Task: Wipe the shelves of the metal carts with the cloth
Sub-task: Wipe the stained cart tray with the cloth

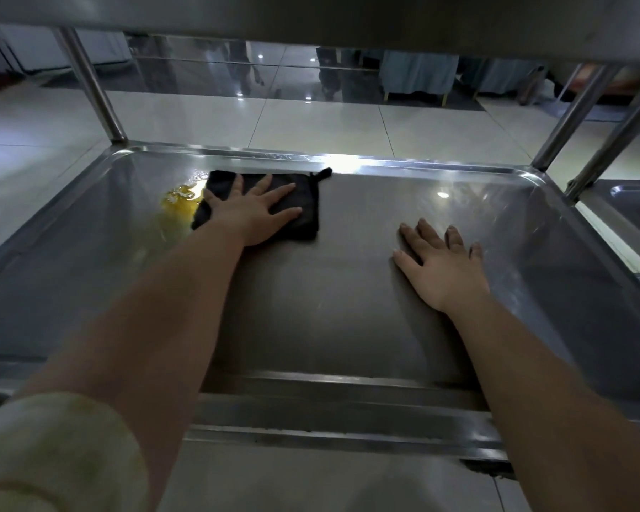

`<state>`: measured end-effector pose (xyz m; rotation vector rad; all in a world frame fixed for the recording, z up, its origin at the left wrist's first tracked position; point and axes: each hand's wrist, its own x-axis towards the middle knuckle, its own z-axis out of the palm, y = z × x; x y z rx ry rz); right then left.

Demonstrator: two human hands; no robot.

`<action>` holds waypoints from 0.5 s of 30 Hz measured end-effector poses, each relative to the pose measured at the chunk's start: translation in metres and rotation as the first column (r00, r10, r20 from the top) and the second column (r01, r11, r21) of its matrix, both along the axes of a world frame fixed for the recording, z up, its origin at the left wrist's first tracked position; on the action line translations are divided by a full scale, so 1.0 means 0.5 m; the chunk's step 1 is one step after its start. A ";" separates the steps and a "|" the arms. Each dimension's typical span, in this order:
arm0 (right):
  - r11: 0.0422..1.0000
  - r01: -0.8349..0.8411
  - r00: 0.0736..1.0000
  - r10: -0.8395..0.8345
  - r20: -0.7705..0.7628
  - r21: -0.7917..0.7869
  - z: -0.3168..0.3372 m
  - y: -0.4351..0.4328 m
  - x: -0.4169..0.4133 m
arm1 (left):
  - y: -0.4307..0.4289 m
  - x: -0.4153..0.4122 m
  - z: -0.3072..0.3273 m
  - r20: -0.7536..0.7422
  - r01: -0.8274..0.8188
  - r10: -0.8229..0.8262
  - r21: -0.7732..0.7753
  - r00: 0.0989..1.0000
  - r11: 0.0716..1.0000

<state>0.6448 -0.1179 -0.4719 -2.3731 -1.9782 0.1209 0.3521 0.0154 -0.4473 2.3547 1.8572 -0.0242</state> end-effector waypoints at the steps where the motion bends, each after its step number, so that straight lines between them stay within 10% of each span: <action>1: 1.000 -0.001 1.000 0.001 0.002 -0.002 0.000 0.000 -0.002 | 0.002 -0.022 0.001 -0.008 -0.014 0.014 -0.004 1.000 1.000; 15: 1.000 -0.012 1.000 0.012 -0.012 -0.015 0.014 -0.012 -0.003 | -0.146 0.170 -0.019 -0.012 0.173 -0.173 0.007 0.985 0.985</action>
